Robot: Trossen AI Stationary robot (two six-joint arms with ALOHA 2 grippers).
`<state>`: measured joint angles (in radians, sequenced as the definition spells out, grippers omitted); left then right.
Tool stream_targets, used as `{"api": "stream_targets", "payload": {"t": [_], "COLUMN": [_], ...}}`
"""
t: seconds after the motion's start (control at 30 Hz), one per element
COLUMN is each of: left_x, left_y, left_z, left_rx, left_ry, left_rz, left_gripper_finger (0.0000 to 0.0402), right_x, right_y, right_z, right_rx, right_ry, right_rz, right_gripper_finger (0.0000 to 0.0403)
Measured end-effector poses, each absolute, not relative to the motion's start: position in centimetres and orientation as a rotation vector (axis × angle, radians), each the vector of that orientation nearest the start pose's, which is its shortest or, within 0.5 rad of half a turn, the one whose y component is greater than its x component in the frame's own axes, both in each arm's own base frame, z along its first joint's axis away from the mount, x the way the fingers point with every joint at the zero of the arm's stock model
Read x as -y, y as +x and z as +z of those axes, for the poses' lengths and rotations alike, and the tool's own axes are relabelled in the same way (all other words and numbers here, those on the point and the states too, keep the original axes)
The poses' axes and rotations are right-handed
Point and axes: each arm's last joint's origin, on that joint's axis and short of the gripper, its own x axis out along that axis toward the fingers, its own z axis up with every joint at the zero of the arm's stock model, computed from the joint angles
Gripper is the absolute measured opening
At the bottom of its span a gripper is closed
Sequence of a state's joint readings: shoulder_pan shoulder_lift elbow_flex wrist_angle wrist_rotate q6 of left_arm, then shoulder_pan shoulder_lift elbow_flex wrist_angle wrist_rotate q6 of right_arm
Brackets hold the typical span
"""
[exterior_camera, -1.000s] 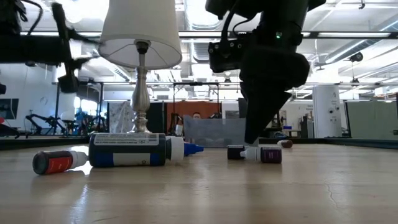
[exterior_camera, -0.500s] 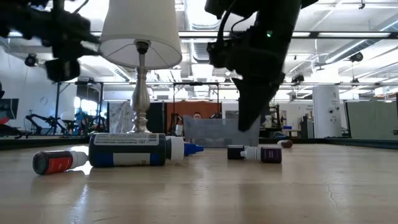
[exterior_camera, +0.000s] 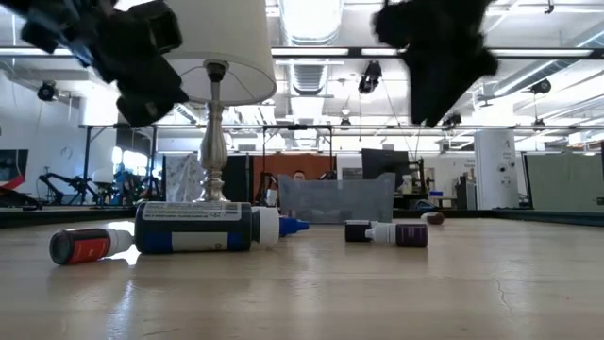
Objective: Pick & Place food coloring
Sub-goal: Put the large pink food coloring bottle into the bin
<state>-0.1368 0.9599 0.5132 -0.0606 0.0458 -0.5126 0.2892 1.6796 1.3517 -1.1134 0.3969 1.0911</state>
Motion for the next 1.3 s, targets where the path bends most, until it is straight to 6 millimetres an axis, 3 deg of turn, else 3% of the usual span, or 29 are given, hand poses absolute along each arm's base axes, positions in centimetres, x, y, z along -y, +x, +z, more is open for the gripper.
{"api": "stream_targets", "payload": {"t": [0.23,0.4,0.57,0.87,1.17,1.3], "left_x": [2.7,1.9,2.3,2.6,2.5,2.2], "left_y": [25.2,28.7,31.2,32.8,33.9,34.8], "left_z": [22.5,22.5,22.4,20.2,18.5,18.9], "left_rx": [-0.613,-0.696,-0.739,-0.858,-1.036,-1.017], "left_ry": [-0.363,-0.350,-0.322,-0.244,-0.211,-0.160], "left_rz": [-0.029,0.157,0.137,0.083,0.101,0.130], "left_gripper_finger": [0.0070,0.0070,0.0070,0.0075,0.0154,0.0169], "right_x": [-7.3,-6.8,-6.2,-5.5,-5.3,-5.4], "right_y": [26.2,24.3,22.7,20.6,20.2,20.3], "right_z": [27.2,26.8,25.5,23.5,23.1,23.1], "right_rx": [-1.021,-1.026,-1.042,-0.990,-0.928,-0.921], "right_ry": [0.436,0.420,0.384,0.432,0.528,0.540], "right_rz": [-0.820,-0.815,-0.838,-0.821,-0.840,-0.847], "right_gripper_finger": [0.0154,0.0149,0.0146,0.0144,0.0146,0.0142]}}
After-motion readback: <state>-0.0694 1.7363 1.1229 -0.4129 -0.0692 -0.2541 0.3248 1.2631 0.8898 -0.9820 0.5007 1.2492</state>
